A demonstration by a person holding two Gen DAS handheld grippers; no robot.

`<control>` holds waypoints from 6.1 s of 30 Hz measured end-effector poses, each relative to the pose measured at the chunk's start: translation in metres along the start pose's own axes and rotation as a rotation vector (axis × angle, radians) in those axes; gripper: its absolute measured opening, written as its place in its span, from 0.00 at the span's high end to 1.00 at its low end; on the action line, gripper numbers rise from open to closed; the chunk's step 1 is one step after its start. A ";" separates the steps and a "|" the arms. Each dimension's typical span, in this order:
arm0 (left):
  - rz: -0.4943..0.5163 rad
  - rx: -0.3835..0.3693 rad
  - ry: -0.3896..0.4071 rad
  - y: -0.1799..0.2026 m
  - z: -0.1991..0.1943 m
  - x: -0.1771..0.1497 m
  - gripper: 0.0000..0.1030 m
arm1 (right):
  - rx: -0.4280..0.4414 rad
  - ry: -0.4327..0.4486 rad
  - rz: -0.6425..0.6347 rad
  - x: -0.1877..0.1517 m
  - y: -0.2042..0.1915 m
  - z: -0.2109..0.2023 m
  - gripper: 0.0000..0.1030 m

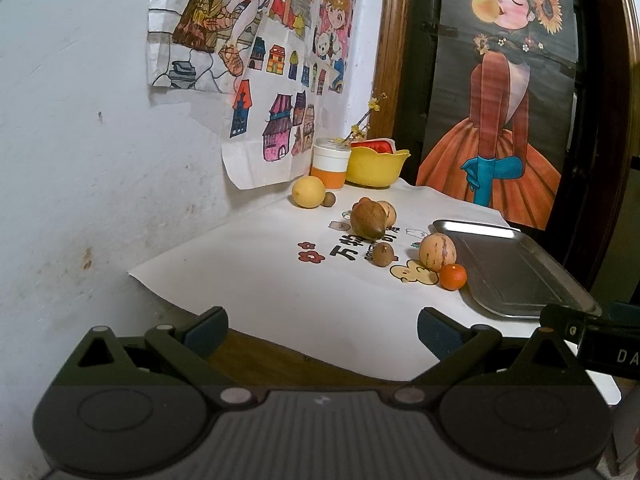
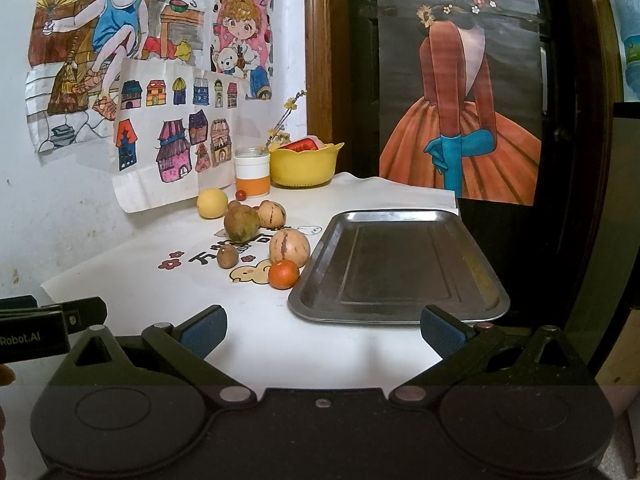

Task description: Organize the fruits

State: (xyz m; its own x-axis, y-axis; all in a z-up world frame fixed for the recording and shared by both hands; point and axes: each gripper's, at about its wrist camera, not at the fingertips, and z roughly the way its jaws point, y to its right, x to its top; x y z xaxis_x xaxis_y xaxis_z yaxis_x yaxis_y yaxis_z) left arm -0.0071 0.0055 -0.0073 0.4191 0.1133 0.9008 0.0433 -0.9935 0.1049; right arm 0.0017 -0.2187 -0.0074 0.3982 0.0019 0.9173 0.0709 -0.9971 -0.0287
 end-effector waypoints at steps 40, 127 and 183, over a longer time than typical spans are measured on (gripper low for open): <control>-0.009 -0.049 -0.118 0.001 0.018 0.061 0.00 | 0.028 -0.030 -0.084 0.038 -0.002 -0.003 0.01; 0.019 -0.177 -0.344 0.054 0.210 0.076 0.70 | 0.175 -0.223 -0.412 0.049 -0.038 0.162 0.67; 0.076 -0.295 -0.265 0.107 0.191 0.124 0.74 | 0.077 -0.158 -0.169 0.097 0.053 0.159 0.67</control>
State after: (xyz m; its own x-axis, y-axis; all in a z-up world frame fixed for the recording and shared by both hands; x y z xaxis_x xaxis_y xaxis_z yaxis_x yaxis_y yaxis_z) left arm 0.2228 -0.0880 0.0353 0.6318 -0.0035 0.7751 -0.2428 -0.9505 0.1937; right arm 0.1897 -0.2597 0.0167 0.5128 0.1861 0.8381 0.2154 -0.9729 0.0842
